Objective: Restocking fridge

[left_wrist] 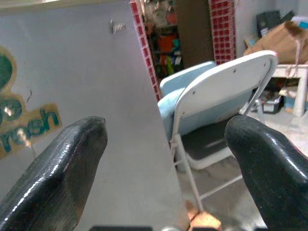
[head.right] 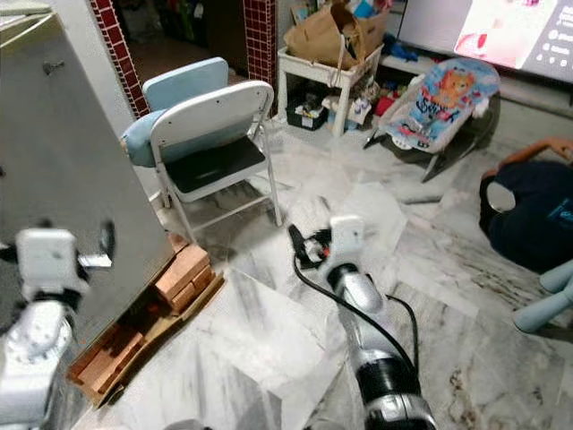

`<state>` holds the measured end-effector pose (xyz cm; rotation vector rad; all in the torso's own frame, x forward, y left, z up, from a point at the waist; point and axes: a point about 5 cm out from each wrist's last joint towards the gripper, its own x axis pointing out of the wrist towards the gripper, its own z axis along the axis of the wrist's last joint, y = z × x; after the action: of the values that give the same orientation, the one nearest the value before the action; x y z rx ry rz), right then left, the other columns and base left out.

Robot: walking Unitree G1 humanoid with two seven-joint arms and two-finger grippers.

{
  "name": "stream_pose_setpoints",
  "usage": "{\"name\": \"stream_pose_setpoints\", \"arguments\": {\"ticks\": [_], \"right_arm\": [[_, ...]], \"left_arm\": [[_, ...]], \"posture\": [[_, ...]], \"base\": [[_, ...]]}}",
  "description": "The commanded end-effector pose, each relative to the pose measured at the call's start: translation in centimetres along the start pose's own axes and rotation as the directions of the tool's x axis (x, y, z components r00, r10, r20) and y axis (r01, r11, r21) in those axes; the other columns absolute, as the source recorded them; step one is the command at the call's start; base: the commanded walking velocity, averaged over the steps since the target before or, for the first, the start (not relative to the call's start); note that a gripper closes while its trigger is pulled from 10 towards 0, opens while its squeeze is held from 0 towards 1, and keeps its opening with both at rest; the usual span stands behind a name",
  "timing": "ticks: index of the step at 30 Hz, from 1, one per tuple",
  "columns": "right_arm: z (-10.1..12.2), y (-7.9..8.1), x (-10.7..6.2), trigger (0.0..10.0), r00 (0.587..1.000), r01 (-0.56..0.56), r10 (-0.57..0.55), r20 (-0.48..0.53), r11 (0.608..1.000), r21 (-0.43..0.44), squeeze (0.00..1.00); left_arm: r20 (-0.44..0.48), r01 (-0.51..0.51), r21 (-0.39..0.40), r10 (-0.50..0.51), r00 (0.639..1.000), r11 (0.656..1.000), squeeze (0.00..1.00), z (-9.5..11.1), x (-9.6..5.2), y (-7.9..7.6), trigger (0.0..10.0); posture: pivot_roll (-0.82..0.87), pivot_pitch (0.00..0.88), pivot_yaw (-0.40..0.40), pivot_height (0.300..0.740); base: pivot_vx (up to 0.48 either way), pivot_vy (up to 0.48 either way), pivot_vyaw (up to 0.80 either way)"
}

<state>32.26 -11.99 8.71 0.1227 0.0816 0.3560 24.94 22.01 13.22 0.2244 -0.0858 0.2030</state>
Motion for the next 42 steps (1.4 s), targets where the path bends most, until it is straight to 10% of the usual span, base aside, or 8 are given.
{"name": "stream_pose_setpoints", "arguments": {"ticks": [1,24,42], "right_arm": [[-0.1,-0.6,0.0,10.0,1.000,0.011,-0.011,-0.013,1.000,0.004,0.00],[-2.0,-1.4,-1.8,10.0,0.991,0.088,-0.108,-0.077,0.971,-0.222,0.00],[-2.2,-0.9,-2.9,10.0,0.993,0.119,-0.120,-0.014,0.990,-0.074,0.00]], "left_arm": [[-0.022,-0.021,0.002,0.021,1.000,1.000,0.00,-0.1,-0.1,0.3,10.0],[-0.171,-0.049,-0.038,0.042,0.984,0.998,0.00,-3.6,-4.7,-0.9,10.0],[-0.187,0.066,0.008,-0.064,0.980,0.998,0.00,-3.7,-5.3,-2.1,10.0]], "posture": [[0.13,0.000,-0.027,0.740],[0.10,0.000,-0.052,0.740],[0.10,0.053,0.059,0.740]], "base": [[0.000,0.000,0.00],[0.000,0.000,0.00],[0.000,0.000,0.00]]}}
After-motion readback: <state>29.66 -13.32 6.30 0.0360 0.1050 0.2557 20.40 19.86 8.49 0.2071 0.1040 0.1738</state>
